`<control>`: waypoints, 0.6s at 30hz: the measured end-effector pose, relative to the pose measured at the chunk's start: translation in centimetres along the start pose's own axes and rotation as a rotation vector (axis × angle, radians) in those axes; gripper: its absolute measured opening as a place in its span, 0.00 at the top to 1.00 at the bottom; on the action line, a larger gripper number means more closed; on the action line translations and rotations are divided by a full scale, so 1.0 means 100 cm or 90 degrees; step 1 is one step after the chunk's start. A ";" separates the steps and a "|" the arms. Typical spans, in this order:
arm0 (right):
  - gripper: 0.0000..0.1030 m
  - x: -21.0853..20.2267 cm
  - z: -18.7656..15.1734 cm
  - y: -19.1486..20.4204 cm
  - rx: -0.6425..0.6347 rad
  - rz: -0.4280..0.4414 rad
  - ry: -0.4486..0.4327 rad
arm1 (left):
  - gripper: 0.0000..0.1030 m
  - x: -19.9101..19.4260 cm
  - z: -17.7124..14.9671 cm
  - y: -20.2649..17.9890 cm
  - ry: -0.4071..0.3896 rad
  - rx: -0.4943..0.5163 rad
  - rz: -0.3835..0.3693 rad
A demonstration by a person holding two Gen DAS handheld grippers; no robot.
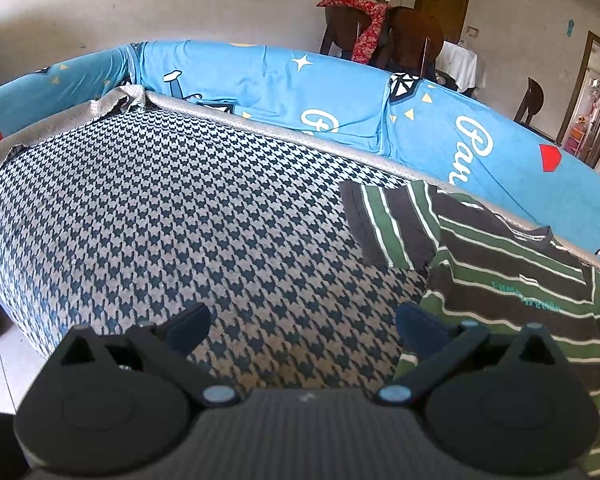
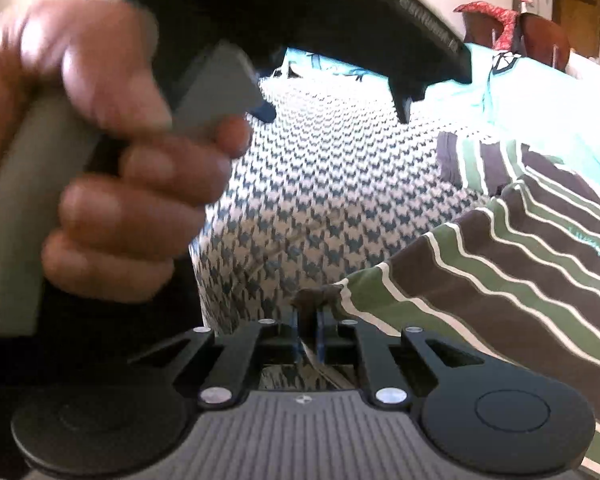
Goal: Fold clothes
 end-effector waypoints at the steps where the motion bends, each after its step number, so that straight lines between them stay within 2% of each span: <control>1: 0.89 0.003 -0.001 0.000 -0.001 0.000 0.005 | 0.00 0.001 0.000 -0.001 0.001 0.002 0.001; 6: 0.81 0.006 -0.008 0.001 0.000 0.021 0.018 | 0.00 0.002 -0.002 -0.003 0.001 0.013 0.011; 10: 0.81 -0.001 -0.010 0.010 -0.004 0.084 0.026 | 0.00 0.003 -0.001 -0.004 -0.008 0.022 0.027; 13: 0.81 -0.005 -0.013 0.013 -0.007 0.060 0.019 | 0.00 0.006 -0.003 -0.006 -0.002 0.027 0.032; 18: 0.81 -0.019 -0.025 -0.009 0.054 0.014 0.009 | 0.00 0.012 -0.010 -0.014 0.009 0.050 0.028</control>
Point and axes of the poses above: each gripper's, at about its wrist camera, not at the fingertips, and x roughly the way its jaws point, y to its left, z to its top, the point moved 8 cm from there along x, roughly the way its jaws point, and after that the axes turned 13 degrees about y, right-handed, at the moved point
